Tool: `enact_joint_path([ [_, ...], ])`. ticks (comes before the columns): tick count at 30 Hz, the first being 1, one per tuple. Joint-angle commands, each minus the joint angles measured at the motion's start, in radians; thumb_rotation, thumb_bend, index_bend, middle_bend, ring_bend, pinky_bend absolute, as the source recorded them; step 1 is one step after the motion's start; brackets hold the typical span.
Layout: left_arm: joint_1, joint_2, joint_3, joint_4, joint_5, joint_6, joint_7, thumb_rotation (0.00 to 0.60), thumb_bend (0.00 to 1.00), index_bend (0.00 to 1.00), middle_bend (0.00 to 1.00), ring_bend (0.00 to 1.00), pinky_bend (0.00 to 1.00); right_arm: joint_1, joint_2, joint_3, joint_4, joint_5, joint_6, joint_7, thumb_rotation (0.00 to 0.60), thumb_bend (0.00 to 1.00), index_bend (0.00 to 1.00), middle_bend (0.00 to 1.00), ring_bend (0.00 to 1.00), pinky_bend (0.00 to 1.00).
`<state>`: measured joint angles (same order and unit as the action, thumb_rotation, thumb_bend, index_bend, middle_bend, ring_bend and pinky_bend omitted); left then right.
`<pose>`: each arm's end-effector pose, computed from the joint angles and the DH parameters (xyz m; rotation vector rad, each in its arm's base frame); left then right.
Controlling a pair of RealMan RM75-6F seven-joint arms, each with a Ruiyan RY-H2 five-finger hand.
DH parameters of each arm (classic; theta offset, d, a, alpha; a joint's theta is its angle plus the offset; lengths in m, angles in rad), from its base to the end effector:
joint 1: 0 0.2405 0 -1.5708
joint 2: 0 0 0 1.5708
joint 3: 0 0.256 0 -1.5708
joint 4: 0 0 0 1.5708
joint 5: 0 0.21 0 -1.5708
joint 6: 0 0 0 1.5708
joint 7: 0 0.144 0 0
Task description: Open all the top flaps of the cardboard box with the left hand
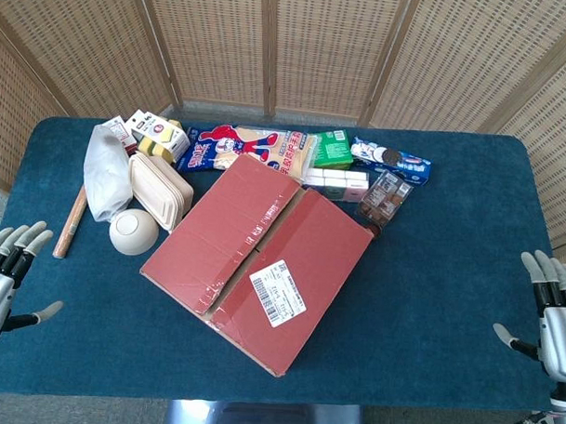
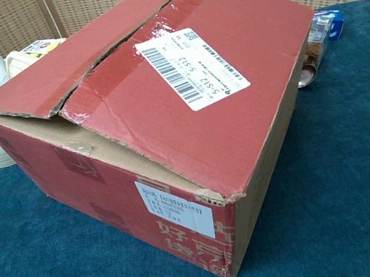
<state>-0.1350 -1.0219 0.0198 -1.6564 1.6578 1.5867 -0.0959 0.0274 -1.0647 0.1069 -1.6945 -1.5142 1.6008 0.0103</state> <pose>-0.2800 0.1786 0.1803 -1.5158 -0.8249 -1.0768 -0.2956 -0.1729 0.1912 1.2611 -0.8285 1.0101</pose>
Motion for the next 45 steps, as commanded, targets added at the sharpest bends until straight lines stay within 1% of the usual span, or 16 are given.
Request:
enact_joint_path([
  [1,0.001,-0.002,0.0,-0.001,0.0,-0.006,0.01,0.6,0.12,0.0,0.0,0.0,0.0,0.0,-0.006,0.007,0.008,0.012,0.001,-0.008,0.6,0.0,0.0,0.0,0.0,0.0],
  [8,-0.003,-0.008,0.001,-0.012,0.008,-0.023,0.022,0.6,0.12,0.0,0.0,0.0,0.0,-0.002,-0.001,0.005,0.003,0.008,0.0,0.006,0.6,0.0,0.0,0.0,0.0,0.0],
  [13,-0.027,-0.015,-0.005,-0.057,0.037,-0.045,0.03,0.6,0.12,0.0,0.0,0.0,0.0,-0.005,0.006,-0.002,-0.006,-0.006,0.001,0.018,0.6,0.0,0.0,0.0,0.0,0.0],
  [14,-0.057,-0.024,-0.015,-0.1,0.074,-0.064,0.054,0.6,0.12,0.0,0.0,0.0,0.0,-0.006,0.008,-0.007,-0.008,-0.012,-0.001,0.022,0.6,0.0,0.0,0.0,0.0,0.0],
  [20,-0.115,-0.043,-0.037,-0.213,0.082,-0.152,0.172,0.6,0.12,0.0,0.0,0.0,0.0,-0.005,0.014,-0.013,-0.011,-0.017,-0.009,0.034,0.6,0.0,0.0,0.0,0.0,0.0],
  [22,-0.146,-0.067,-0.043,-0.257,0.089,-0.205,0.23,0.6,0.12,0.0,0.0,0.0,0.0,-0.005,0.015,-0.013,-0.012,-0.018,-0.01,0.036,0.6,0.0,0.0,0.0,0.0,0.0],
  [25,-0.17,-0.102,-0.045,-0.301,0.083,-0.256,0.3,0.6,0.12,0.0,0.0,0.0,0.0,-0.005,0.018,-0.016,-0.013,-0.021,-0.012,0.044,0.6,0.0,0.0,0.0,0.0,0.0],
  [31,-0.189,-0.16,-0.051,-0.327,0.068,-0.293,0.378,0.6,0.12,0.0,0.0,0.0,0.0,-0.006,0.022,-0.017,-0.013,-0.024,-0.011,0.054,0.6,0.0,0.0,0.0,0.0,0.0],
  [35,-0.207,-0.201,-0.067,-0.334,0.055,-0.309,0.416,0.6,0.12,0.0,0.0,0.0,0.0,-0.006,0.025,-0.018,-0.014,-0.028,-0.01,0.062,0.6,0.0,0.0,0.0,0.0,0.0],
  [41,-0.22,-0.237,-0.082,-0.341,0.03,-0.324,0.471,0.6,0.12,0.0,0.0,0.0,0.0,-0.008,0.031,-0.02,-0.016,-0.033,-0.008,0.075,0.6,0.0,0.0,0.0,0.0,0.0],
  [45,-0.246,-0.273,-0.107,-0.341,-0.012,-0.352,0.519,0.6,0.12,0.0,0.0,0.0,0.0,-0.01,0.035,-0.022,-0.018,-0.039,-0.005,0.084,0.6,0.0,0.0,0.0,0.0,0.0],
])
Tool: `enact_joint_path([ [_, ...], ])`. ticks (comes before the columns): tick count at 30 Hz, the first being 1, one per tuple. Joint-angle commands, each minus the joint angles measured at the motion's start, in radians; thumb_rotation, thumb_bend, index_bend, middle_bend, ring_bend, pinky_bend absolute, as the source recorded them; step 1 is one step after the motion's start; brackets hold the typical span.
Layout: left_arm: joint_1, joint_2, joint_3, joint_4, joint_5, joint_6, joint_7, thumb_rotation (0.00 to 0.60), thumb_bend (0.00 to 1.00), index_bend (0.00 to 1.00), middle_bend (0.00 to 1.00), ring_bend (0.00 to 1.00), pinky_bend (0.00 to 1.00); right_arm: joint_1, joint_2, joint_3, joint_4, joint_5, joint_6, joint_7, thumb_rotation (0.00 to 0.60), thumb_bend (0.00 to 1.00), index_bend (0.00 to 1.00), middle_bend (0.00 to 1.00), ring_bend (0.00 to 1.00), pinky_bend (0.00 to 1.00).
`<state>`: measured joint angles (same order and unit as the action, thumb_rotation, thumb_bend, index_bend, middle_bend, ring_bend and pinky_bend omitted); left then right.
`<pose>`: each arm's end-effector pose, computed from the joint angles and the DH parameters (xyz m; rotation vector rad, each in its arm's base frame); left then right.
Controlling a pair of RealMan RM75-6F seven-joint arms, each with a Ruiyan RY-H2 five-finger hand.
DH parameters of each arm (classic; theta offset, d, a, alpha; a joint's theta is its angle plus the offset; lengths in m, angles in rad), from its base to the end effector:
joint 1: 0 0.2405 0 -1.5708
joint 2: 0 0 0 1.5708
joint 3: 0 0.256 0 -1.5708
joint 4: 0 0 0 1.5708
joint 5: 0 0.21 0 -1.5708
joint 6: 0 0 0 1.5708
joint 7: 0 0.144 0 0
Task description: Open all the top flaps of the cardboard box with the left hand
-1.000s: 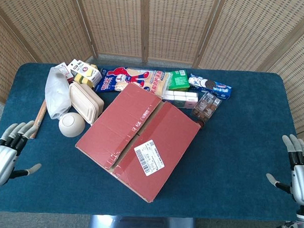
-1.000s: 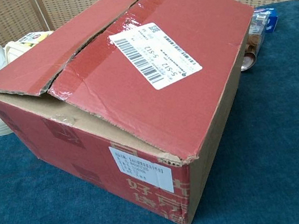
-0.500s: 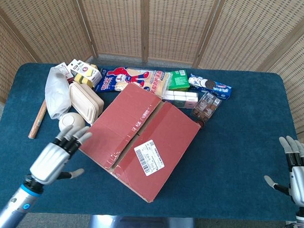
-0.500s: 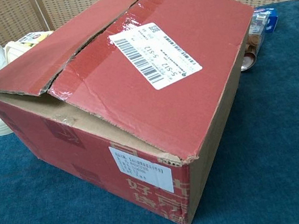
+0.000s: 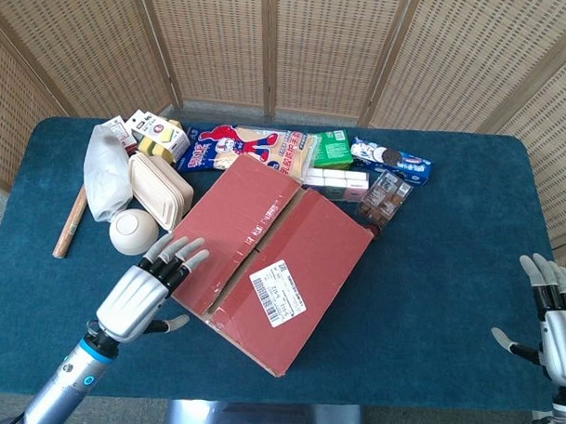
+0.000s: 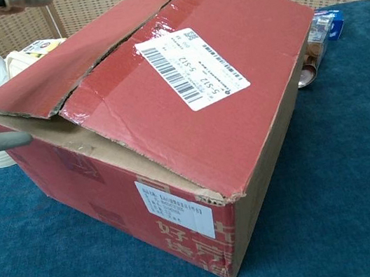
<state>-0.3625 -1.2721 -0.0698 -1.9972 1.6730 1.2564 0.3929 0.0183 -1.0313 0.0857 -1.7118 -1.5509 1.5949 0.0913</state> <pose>-0.1290 0.2111 0.0748 -1.8537 -0.7595 -1.2519 -0.2927 -0.1663 0.1940 1.2837 -0.8868 1.0583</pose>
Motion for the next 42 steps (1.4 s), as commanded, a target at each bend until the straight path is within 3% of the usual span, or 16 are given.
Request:
enact_joint_path([
  [1,-0.022,-0.028,-0.021,0.0,-0.037,-0.025,0.041,0.6,0.12,0.0,0.0,0.0,0.0,-0.001,0.002,-0.002,0.0,-0.003,0.001,0.004,0.6,0.0,0.0,0.0,0.0,0.0],
  [17,-0.07,-0.077,-0.065,0.036,-0.079,-0.019,0.096,0.6,0.12,0.0,0.0,0.0,0.0,-0.004,0.007,-0.008,-0.004,-0.021,0.01,0.012,0.6,0.0,0.0,0.0,0.0,0.0],
  [22,-0.073,-0.07,-0.071,0.04,-0.071,0.001,0.093,0.6,0.27,0.0,0.0,0.0,0.0,-0.005,0.009,-0.008,-0.006,-0.022,0.012,0.015,0.6,0.0,0.0,0.0,0.0,0.0],
  [27,-0.058,-0.038,-0.067,0.03,-0.04,0.044,0.072,0.6,0.43,0.0,0.0,0.0,0.0,-0.007,0.012,-0.01,-0.009,-0.027,0.014,0.018,0.6,0.0,0.0,0.0,0.0,0.0],
  [42,0.016,0.139,-0.098,0.02,-0.032,0.194,-0.073,0.6,0.44,0.0,0.0,0.0,0.0,-0.003,0.008,-0.017,-0.016,-0.033,0.004,0.0,0.6,0.0,0.0,0.0,0.0,0.0],
])
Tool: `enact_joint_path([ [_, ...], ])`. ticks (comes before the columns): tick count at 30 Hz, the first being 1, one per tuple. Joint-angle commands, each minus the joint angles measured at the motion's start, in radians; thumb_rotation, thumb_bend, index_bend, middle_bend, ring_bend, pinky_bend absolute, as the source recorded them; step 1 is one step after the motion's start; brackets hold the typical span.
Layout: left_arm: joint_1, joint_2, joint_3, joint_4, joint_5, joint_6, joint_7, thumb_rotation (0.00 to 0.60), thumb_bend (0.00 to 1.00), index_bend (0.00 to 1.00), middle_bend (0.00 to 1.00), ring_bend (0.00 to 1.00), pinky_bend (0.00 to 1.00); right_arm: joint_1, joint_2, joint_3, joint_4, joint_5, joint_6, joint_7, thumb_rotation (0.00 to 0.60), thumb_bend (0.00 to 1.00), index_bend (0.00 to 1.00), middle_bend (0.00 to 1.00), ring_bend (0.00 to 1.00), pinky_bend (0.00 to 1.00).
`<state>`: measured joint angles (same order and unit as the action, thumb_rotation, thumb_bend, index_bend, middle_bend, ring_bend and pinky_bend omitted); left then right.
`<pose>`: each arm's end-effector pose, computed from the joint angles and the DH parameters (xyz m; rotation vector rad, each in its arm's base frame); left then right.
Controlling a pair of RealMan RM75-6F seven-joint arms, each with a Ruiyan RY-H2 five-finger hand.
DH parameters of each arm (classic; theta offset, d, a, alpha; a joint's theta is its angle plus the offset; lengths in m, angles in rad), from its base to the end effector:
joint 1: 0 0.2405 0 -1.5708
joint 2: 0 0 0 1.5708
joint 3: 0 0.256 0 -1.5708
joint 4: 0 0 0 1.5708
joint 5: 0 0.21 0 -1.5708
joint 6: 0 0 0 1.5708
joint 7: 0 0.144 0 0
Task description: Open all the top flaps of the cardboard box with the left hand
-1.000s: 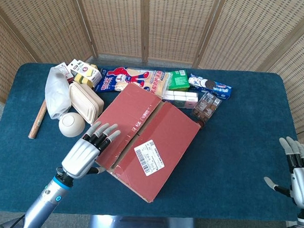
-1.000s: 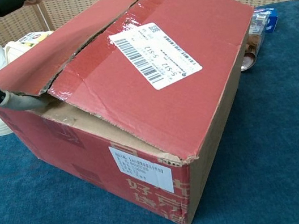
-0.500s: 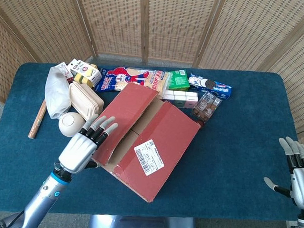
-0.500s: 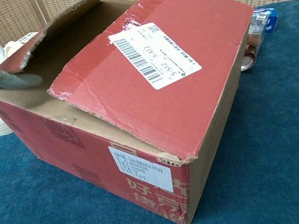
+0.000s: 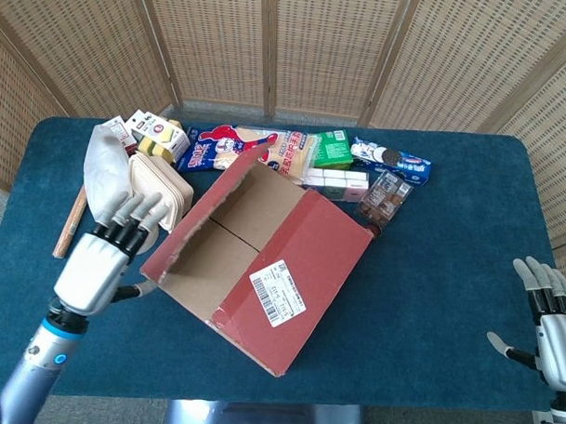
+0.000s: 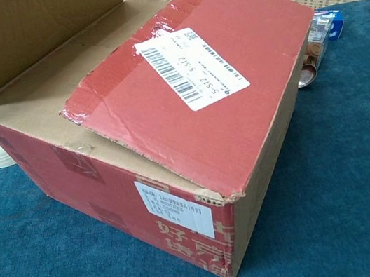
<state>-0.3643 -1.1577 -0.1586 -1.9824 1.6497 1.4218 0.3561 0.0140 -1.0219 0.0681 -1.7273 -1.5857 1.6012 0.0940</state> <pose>-0.1379 0.2377 0.1348 -1.6378 -0.5902 -1.3033 -0.2875 -0.1614 0.1920 1.3133 -0.8934 1.0724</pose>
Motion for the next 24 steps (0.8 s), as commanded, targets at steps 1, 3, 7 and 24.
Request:
enact_joint_path([
  [1,0.024,0.033,-0.01,0.007,-0.01,0.039,-0.048,0.6,0.44,0.0,0.0,0.0,0.0,0.002,-0.002,0.0,0.0,0.002,-0.004,-0.004,0.6,0.0,0.0,0.0,0.0,0.0],
  [3,0.038,0.05,-0.013,0.009,-0.015,0.062,-0.076,0.6,0.44,0.0,0.0,0.0,0.0,0.004,-0.002,-0.001,-0.001,0.004,-0.01,-0.007,0.6,0.0,0.0,0.0,0.0,0.0],
  [7,0.056,0.072,-0.021,0.029,-0.03,0.092,-0.126,0.6,0.44,0.01,0.0,0.0,0.0,0.006,-0.002,-0.002,-0.003,0.007,-0.016,-0.006,0.6,0.0,0.0,0.0,0.0,0.0],
  [24,0.042,0.077,-0.01,0.131,-0.071,0.039,-0.316,0.6,0.43,0.01,0.0,0.0,0.0,0.014,-0.005,-0.002,-0.004,0.018,-0.036,-0.017,0.6,0.0,0.0,0.0,0.0,0.0],
])
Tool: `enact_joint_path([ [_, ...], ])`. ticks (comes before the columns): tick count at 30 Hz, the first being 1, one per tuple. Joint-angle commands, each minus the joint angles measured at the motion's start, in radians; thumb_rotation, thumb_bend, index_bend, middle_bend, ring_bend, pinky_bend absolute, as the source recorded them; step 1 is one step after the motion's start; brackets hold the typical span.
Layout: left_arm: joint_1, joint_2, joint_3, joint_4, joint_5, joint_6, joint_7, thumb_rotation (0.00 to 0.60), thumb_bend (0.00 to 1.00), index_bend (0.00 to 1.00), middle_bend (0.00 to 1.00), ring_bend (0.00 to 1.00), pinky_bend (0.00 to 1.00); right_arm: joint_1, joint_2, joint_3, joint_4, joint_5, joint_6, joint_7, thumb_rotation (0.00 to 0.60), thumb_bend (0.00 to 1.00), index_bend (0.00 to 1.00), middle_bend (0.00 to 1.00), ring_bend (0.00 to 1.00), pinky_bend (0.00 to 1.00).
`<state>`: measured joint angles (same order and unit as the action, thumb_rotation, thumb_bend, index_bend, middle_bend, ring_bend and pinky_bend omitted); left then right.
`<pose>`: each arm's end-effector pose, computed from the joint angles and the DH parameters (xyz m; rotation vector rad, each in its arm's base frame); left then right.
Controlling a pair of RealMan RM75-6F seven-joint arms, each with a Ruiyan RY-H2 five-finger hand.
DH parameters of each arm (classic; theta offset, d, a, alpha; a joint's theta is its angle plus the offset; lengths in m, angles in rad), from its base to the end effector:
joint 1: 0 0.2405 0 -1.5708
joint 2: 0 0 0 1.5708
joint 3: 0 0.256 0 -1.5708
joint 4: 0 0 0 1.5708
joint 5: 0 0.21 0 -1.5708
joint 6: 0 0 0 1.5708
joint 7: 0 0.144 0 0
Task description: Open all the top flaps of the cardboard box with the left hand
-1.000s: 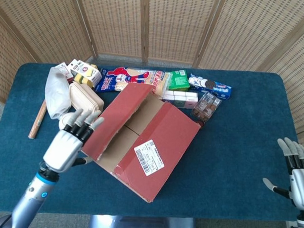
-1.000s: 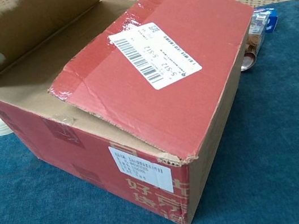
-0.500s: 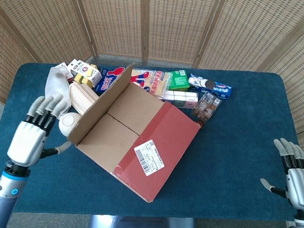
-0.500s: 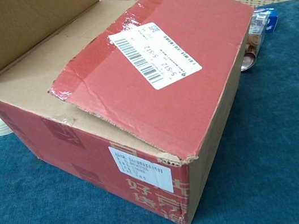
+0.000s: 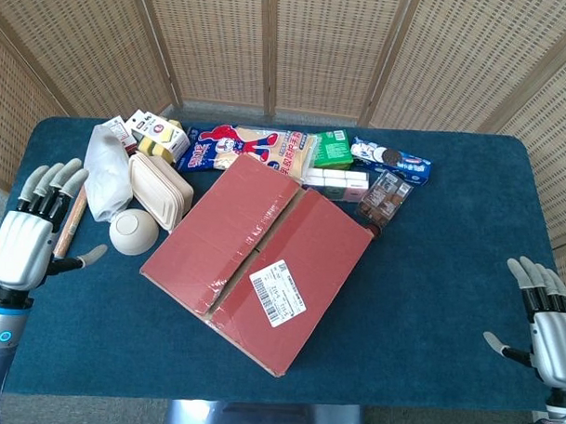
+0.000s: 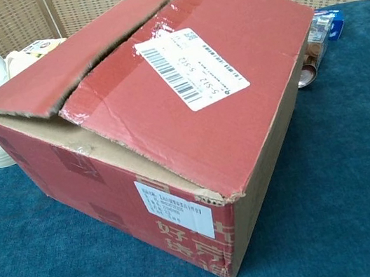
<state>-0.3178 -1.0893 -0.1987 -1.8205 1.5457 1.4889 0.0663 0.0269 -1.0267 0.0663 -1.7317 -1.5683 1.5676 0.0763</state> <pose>-0.1957 0.2573 0.1729 -1.4532 -0.7063 -1.3076 -0.2885 -0.1653 0.1865 1.3275 -0.9134 1.0441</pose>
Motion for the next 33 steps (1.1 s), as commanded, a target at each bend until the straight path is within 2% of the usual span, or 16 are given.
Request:
enact_joint_path([
  [1,-0.006,0.016,0.043,-0.043,0.051,-0.038,-0.031,0.6,0.41,0.0,0.0,0.0,0.0,0.001,0.0,-0.001,0.001,0.001,-0.003,0.001,0.6,0.0,0.0,0.0,0.0,0.0],
  [4,-0.014,0.023,0.075,-0.068,0.12,-0.056,-0.011,0.6,0.33,0.0,0.0,0.0,0.0,0.002,0.0,0.0,0.001,0.004,-0.005,0.005,0.6,0.0,0.0,0.0,0.0,0.0],
  [6,-0.021,0.011,0.085,-0.08,0.149,-0.062,0.015,0.6,0.31,0.0,0.0,0.0,0.0,0.003,0.001,0.001,0.002,0.004,-0.005,0.006,0.6,0.0,0.0,0.0,0.0,0.0],
  [15,-0.069,-0.072,0.102,-0.13,0.184,-0.147,0.154,0.6,0.31,0.0,0.0,0.0,0.0,0.002,0.002,-0.004,-0.001,-0.004,-0.004,0.006,0.6,0.0,0.0,0.0,0.0,0.0],
  [18,-0.091,-0.123,0.131,-0.149,0.195,-0.21,0.221,0.6,0.31,0.0,0.0,0.0,0.0,0.003,0.009,-0.001,0.0,0.005,-0.009,0.025,0.6,0.0,0.0,0.0,0.0,0.0],
  [23,-0.1,-0.129,0.159,-0.154,0.206,-0.247,0.256,0.6,0.31,0.0,0.0,0.0,0.0,0.003,0.014,-0.002,0.0,0.003,-0.008,0.037,0.6,0.0,0.0,0.0,0.0,0.0],
  [27,-0.104,-0.151,0.157,-0.147,0.199,-0.254,0.282,0.6,0.31,0.0,0.0,0.0,0.0,0.003,0.016,-0.004,-0.001,0.0,-0.008,0.039,0.6,0.0,0.0,0.0,0.0,0.0],
  [33,-0.11,-0.226,0.128,-0.108,0.199,-0.228,0.347,0.6,0.31,0.0,0.0,0.0,0.0,0.002,0.018,-0.004,-0.001,-0.002,-0.004,0.044,0.6,0.0,0.0,0.0,0.0,0.0],
])
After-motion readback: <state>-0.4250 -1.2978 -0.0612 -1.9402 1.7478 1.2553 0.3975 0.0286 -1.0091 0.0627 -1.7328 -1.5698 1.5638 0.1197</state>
